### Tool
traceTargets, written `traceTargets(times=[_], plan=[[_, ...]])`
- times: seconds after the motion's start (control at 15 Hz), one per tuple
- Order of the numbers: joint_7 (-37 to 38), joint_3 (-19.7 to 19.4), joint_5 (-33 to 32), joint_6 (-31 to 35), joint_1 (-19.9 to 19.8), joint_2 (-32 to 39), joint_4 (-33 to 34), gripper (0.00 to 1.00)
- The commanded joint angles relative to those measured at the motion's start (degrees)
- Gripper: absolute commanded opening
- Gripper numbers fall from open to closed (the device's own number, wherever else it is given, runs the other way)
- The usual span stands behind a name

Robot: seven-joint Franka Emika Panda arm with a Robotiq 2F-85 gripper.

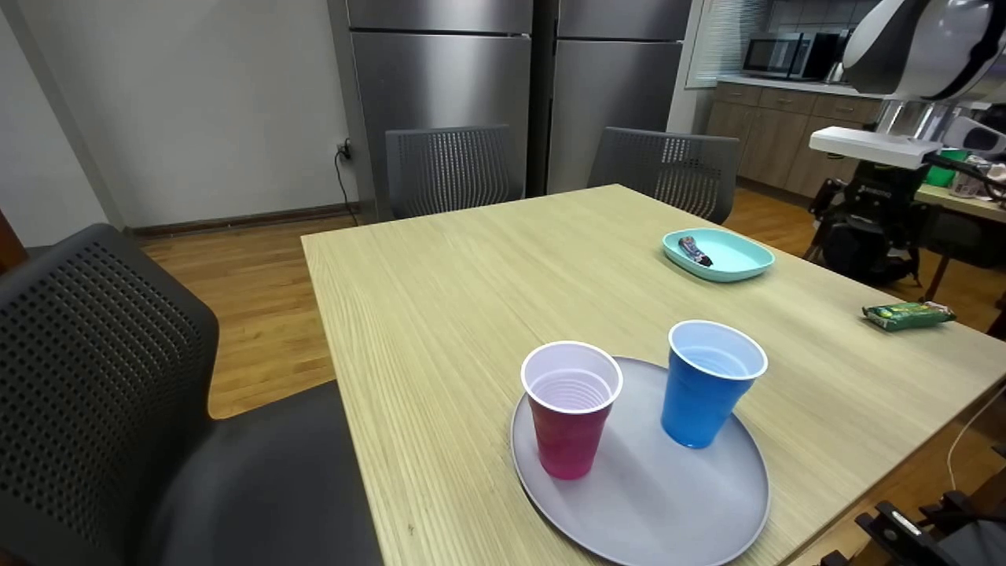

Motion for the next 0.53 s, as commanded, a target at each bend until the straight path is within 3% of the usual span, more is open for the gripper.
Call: traceTargets(times=[0.0, 0.47], plan=[[0.11, 0.11, -0.16, -0.13, -0.14, -0.01, 0.12, 1.00], [0.62, -0.61, -0.31, -0.03, -0.54, 0.97, 1.09, 1.00]])
